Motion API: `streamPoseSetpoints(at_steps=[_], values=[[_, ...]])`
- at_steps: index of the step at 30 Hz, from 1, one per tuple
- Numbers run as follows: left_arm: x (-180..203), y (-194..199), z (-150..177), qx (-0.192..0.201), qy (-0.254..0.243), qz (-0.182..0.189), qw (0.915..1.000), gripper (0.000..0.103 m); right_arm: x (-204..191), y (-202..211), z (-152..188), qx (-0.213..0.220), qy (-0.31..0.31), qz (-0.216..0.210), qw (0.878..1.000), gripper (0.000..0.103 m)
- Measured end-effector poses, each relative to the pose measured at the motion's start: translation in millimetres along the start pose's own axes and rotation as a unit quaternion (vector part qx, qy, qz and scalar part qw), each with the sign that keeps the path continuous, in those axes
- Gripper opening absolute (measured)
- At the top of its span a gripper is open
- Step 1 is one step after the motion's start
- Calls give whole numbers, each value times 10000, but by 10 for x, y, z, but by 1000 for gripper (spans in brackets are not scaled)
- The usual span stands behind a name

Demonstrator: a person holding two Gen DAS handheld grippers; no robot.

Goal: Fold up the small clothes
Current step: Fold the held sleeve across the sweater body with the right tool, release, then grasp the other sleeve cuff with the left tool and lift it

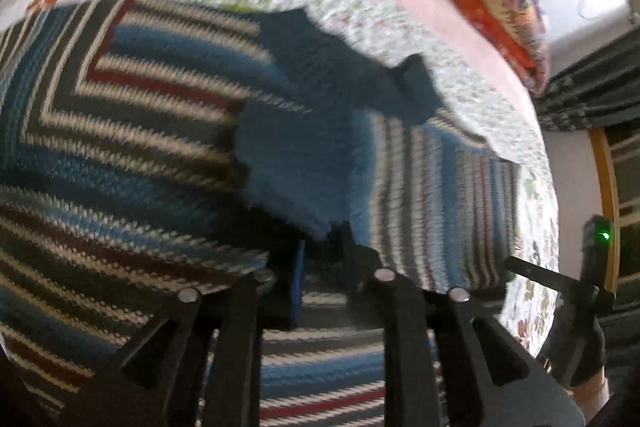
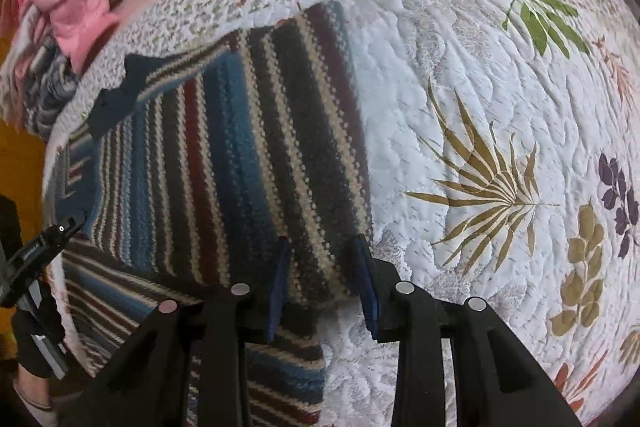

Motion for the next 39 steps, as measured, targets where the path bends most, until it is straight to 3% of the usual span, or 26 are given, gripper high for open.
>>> streamPoseSetpoints(at_steps=[3, 5, 8, 10, 15, 20, 25, 28, 30, 32, 35, 39], values=[[-156, 35, 7, 8, 351, -3, 9994, 27, -71, 25, -12, 58, 196, 165, 9997, 34], [-222, 228, -63, 280, 582, -180, 9978, 35, -124, 124, -36, 194, 266, 145, 9994, 34], [-192, 588, -204, 903, 738, -139, 9931, 42, -236, 357, -73, 426, 299, -359, 9980, 34], [-67, 651, -260, 964, 615, 74, 9934, 43, -327, 434, -67, 417, 304, -679, 9964, 34], [307, 360, -132, 534, 136, 325, 9980, 45, -483, 255, 24, 169, 422, -683, 9966, 34], [197, -74, 67, -54, 15, -36, 10000, 43, -457, -67, 105, -131, 520, -278, 9982, 32], [125, -74, 56, -26, 102, 87, 9999, 44, -423, -184, 98, -166, 395, -290, 9987, 32], [87, 103, 38, 4, 273, 218, 9994, 46, -538, -49, 83, 7, 484, -451, 9978, 34], [23, 285, -28, 137, 345, 292, 9989, 56, -623, 105, 64, 149, 525, -719, 9959, 38], [-128, 619, -89, 414, 407, 223, 9981, 75, -711, 275, 57, 390, 603, -871, 9936, 55], [-579, 1102, -135, 792, 674, 85, 9945, 80, -802, 422, 66, 656, 776, -856, 9911, 61], [-1426, 1534, 18, 1082, 1399, -276, 9839, 81, -819, 384, 124, 636, 810, -873, 9908, 61]])
Point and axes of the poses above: each gripper's, at about its wrist camera, not at the fingertips, and y roughly against the way its jaws point, x to its right, z to its underside, the point moved 4 cm from there along -y, roughly the way its jaws point, and after that the axes turned 7 degrees about -y, right-handed, at the moved point
